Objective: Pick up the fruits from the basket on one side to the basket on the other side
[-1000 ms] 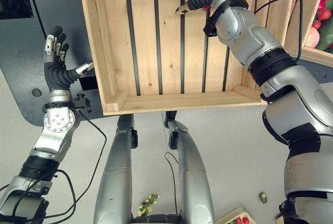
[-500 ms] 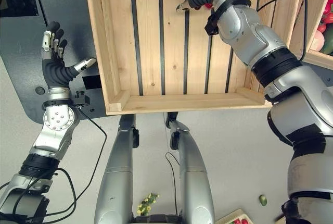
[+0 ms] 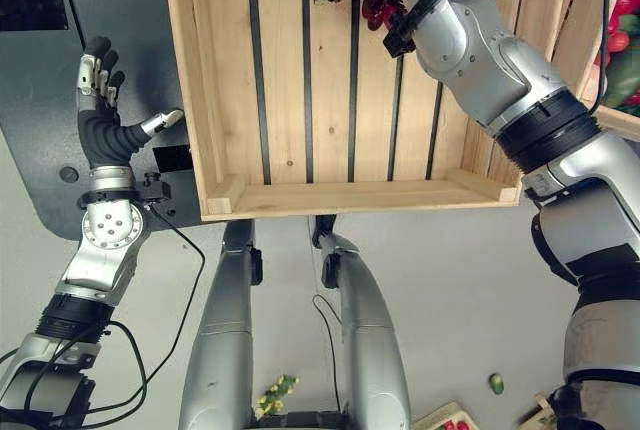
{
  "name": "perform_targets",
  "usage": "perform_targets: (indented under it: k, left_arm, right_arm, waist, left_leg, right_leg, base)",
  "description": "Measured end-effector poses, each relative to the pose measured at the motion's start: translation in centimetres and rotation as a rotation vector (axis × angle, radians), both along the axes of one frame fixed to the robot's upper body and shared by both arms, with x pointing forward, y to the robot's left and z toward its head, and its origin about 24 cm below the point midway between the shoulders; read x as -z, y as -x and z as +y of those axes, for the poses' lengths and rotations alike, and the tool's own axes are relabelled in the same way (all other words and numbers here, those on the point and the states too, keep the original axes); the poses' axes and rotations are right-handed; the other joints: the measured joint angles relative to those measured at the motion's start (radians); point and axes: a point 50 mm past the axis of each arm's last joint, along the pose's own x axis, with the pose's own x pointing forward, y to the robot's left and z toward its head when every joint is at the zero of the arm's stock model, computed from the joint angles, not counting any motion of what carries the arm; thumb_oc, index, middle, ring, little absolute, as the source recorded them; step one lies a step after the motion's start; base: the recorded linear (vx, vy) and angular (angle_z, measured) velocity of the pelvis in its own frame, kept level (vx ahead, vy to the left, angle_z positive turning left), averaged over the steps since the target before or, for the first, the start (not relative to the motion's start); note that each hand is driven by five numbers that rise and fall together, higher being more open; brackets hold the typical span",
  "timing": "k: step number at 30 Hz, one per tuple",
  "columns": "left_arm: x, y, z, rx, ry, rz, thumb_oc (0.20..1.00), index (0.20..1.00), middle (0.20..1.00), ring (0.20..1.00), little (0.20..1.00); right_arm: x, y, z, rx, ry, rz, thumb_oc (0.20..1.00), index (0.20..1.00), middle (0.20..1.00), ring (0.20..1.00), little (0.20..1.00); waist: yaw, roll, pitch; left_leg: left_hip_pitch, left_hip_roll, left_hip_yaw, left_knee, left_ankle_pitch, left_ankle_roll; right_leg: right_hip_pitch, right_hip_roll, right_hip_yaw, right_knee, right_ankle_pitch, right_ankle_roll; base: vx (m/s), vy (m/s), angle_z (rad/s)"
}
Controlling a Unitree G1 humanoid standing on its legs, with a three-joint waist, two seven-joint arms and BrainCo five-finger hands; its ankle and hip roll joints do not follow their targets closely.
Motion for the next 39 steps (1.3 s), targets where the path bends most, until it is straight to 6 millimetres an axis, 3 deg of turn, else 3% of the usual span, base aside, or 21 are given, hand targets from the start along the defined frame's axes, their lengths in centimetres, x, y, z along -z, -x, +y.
perform_targets:
  k: [13, 23, 31, 39]
  left_arm:
    - [-0.4, 0.5, 0.4, 0.004, -0.022, -0.009, 1.0, 1.0, 1.0, 1.0, 1.0]
    - [0.4, 0.5, 0.4, 0.009, -0.022, 0.019, 1.0, 1.0, 1.0, 1.0, 1.0]
    - [0.1, 0.4, 0.2, 0.014, -0.026, 0.011, 1.0, 1.0, 1.0, 1.0, 1.0]
    - [0.2, 0.4, 0.1, 0.018, -0.03, 0.015, 1.0, 1.0, 1.0, 1.0, 1.0]
  right_arm:
    - [0.3, 0.1, -0.2, -0.007, 0.032, 0.046, 1.0, 1.0, 1.0, 1.0, 1.0]
    - [4.0, -4.9, -0.2, 0.145, -0.033, 0.249, 1.0, 1.0, 1.0, 1.0, 1.0]
    - [2.8, -5.0, -0.6, 0.182, -0.068, 0.211, 1.0, 1.0, 1.0, 1.0, 1.0]
    - [2.9, -5.3, -1.3, 0.213, -0.086, 0.222, 1.0, 1.0, 1.0, 1.0, 1.0]
  waist:
    - [0.002, -0.014, -0.005]
    - [0.009, -0.02, -0.009]
    - [0.033, -0.019, -0.009]
    - [0.042, -0.019, -0.008]
  left_leg:
    - [0.043, -0.002, -0.03, -0.053, 0.039, -0.007]
    - [0.037, -0.001, -0.044, -0.061, 0.036, -0.012]
    - [0.006, -0.008, -0.057, -0.068, 0.041, -0.009]
    - [-0.004, -0.015, -0.063, -0.074, 0.037, -0.013]
  right_leg:
    - [0.038, -0.001, -0.032, -0.006, 0.001, 0.0]
    - [0.042, 0.0, -0.05, -0.019, 0.001, 0.0]
    - [0.027, -0.001, -0.065, -0.04, -0.002, 0.002]
    - [0.019, -0.006, -0.066, -0.043, -0.007, 0.004]
  base:
    - [-0.02, -0.013, 0.06]
    - [0.03, -0.014, 0.03]
    - [0.05, -0.016, 0.06]
    - [0.03, 0.009, 0.02]
